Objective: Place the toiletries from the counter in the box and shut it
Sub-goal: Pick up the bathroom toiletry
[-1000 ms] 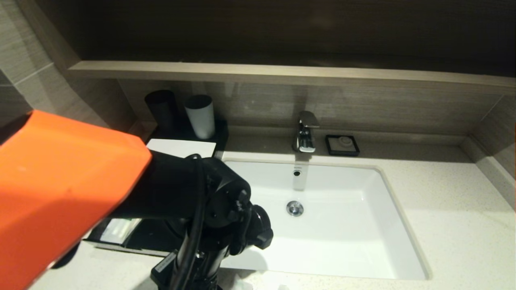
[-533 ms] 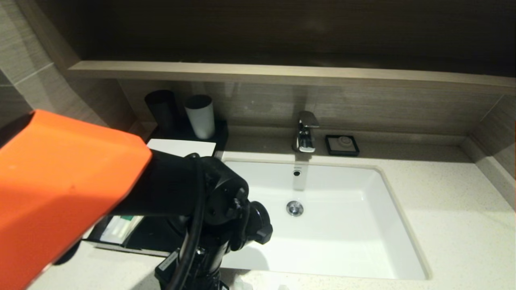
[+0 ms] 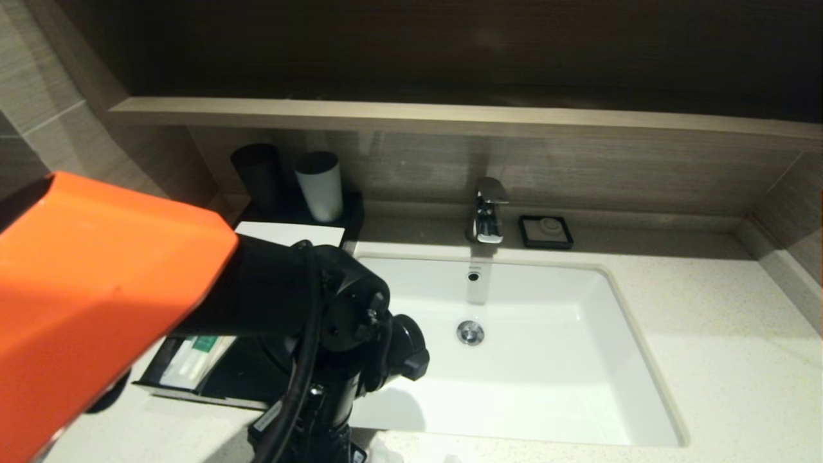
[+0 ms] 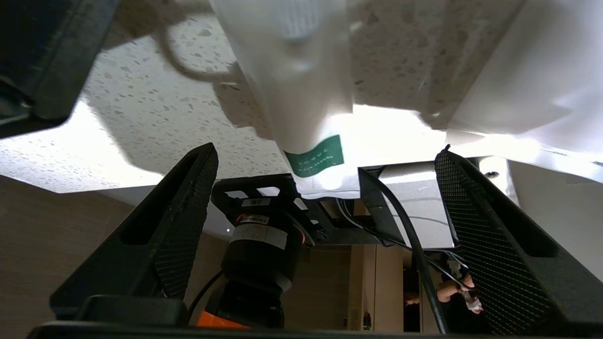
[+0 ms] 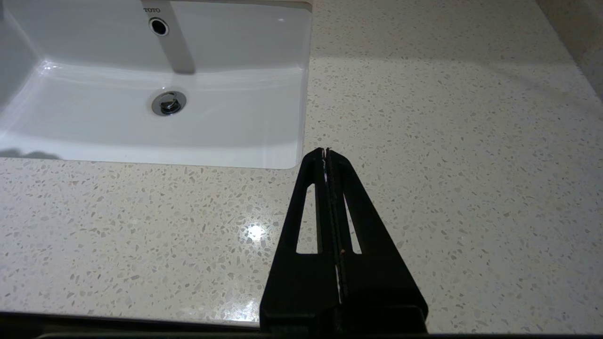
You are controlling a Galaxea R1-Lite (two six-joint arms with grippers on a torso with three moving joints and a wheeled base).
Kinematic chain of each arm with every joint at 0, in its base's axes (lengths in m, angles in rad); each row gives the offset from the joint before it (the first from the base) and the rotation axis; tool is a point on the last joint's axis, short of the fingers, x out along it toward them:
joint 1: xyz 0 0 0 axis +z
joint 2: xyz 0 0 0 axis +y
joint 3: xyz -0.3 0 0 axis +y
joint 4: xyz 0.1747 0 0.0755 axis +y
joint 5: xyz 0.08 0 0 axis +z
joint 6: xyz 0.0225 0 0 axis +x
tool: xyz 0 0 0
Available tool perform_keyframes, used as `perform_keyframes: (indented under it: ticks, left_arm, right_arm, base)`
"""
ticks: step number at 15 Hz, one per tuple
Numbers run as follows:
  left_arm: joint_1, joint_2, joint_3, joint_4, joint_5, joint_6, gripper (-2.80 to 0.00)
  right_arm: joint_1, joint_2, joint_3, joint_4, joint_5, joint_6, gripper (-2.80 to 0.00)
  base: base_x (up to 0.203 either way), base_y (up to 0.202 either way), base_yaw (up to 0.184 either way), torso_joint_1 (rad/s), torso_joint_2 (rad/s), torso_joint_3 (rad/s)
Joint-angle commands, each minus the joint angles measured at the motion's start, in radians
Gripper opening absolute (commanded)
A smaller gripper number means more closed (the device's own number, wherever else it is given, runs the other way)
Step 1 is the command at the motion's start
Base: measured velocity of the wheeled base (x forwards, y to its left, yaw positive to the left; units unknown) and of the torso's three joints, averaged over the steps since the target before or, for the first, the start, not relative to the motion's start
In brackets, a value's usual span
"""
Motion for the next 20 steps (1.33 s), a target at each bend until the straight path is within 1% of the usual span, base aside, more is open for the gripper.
perform_keyframes:
  ticks: [1, 20]
  left_arm:
    - [0.007, -0.005, 0.0, 0.007, 0.001, -0.002, 0.0]
    - [0.022, 0.014, -0.014, 0.007, -0.004, 0.004, 0.0]
  right_arm:
    - [0.0, -0.001, 0.0, 0.0, 0.0, 0.0, -2.8]
    - [0.0, -0.001, 0.0, 0.0, 0.0, 0.0, -2.8]
  base:
    - [0.0, 0.0, 0.0, 0.0, 0.0, 0.0]
    - [0.0, 0.0, 0.0, 0.0, 0.0, 0.0]
